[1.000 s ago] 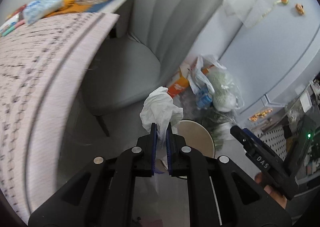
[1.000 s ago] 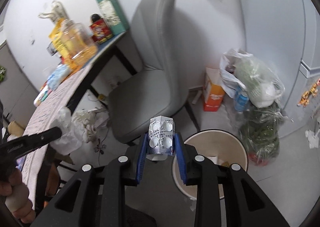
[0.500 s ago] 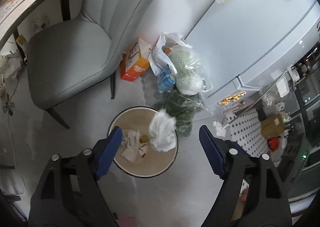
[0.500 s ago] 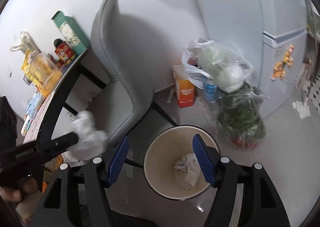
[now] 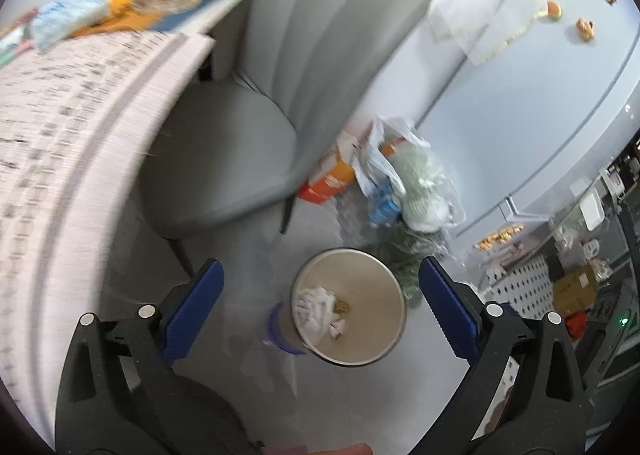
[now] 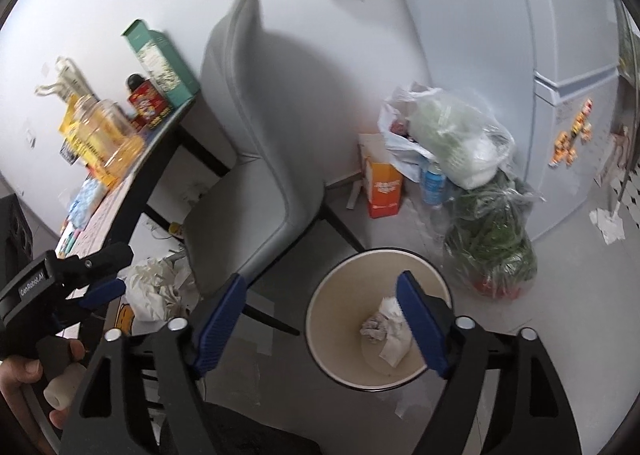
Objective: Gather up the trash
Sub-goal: 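Move both tools back over the table toward the remaining trash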
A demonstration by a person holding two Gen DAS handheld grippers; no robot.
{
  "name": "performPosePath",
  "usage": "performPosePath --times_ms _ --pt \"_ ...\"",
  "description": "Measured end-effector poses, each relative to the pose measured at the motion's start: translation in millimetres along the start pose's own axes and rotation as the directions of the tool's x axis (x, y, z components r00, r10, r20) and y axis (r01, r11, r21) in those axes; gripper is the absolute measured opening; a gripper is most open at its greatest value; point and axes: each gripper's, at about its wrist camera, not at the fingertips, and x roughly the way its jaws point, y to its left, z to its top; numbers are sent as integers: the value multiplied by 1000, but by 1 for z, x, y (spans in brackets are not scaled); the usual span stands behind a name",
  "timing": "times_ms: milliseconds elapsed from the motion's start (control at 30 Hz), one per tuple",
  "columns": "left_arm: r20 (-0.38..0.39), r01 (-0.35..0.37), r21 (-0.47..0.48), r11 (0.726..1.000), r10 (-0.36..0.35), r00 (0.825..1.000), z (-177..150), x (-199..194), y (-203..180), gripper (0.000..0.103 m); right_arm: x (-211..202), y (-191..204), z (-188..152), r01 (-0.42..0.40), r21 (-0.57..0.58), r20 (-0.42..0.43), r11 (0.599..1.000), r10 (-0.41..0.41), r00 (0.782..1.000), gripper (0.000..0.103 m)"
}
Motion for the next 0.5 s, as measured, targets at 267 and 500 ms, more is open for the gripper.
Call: performPosePath --times_ms 267,500 --pt "118 -33 -67 997 40 992 5 -75 56 97 -19 74 0 -36 -97 24 995 39 999 96" --pt "216 -50 -119 992 75 974 3 -145 105 97 -40 154 -17 -92 -212 17 973 97 995 96"
